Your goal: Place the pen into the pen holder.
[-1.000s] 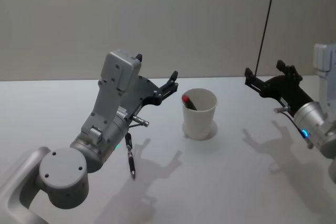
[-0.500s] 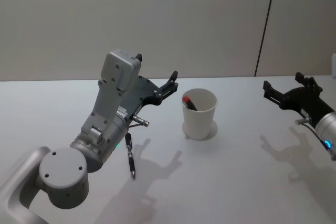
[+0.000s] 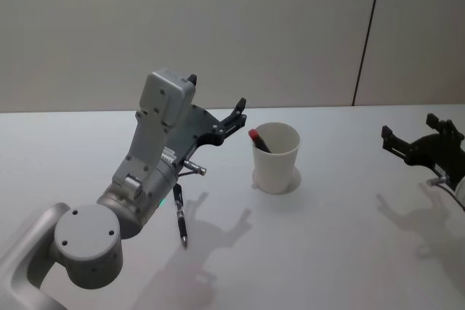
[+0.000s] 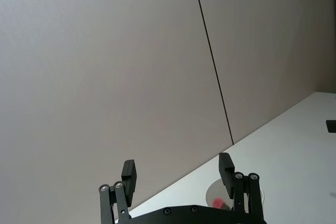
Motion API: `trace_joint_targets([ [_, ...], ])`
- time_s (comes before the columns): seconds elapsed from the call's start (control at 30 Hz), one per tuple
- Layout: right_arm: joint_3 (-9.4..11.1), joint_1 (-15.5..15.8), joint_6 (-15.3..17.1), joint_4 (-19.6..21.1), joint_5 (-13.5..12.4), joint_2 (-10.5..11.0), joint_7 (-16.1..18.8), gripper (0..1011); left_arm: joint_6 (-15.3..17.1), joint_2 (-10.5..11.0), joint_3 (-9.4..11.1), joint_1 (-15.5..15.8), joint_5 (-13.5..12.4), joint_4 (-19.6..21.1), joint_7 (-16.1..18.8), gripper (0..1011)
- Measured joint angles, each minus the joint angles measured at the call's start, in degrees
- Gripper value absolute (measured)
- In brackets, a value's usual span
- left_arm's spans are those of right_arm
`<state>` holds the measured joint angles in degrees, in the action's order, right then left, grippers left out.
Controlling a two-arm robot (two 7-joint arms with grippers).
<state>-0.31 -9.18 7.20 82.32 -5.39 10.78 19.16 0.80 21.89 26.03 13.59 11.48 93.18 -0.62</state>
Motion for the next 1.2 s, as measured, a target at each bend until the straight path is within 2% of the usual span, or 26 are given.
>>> trace_joint_targets([
  [0.57, 0.7, 1.1, 0.3, 0.4, 0.2, 0.9, -0.1, 1002, 0.2, -0.1, -0.1, -0.2, 0.0, 0.1, 0.2, 1003],
  [0.9, 0.8, 1.3, 0.4, 0.5, 0.3, 1.1, -0.1, 1002, 2.0, 0.0, -0.2, -0.9, 0.7, 1.3, 1.4, 1003],
  [1.2, 0.9, 1.3, 0.4, 0.5, 0.3, 1.2, -0.1, 1001, 5.2, 0.1, -0.3, -2.3, 2.9, 2.9, 3.7, 1003],
])
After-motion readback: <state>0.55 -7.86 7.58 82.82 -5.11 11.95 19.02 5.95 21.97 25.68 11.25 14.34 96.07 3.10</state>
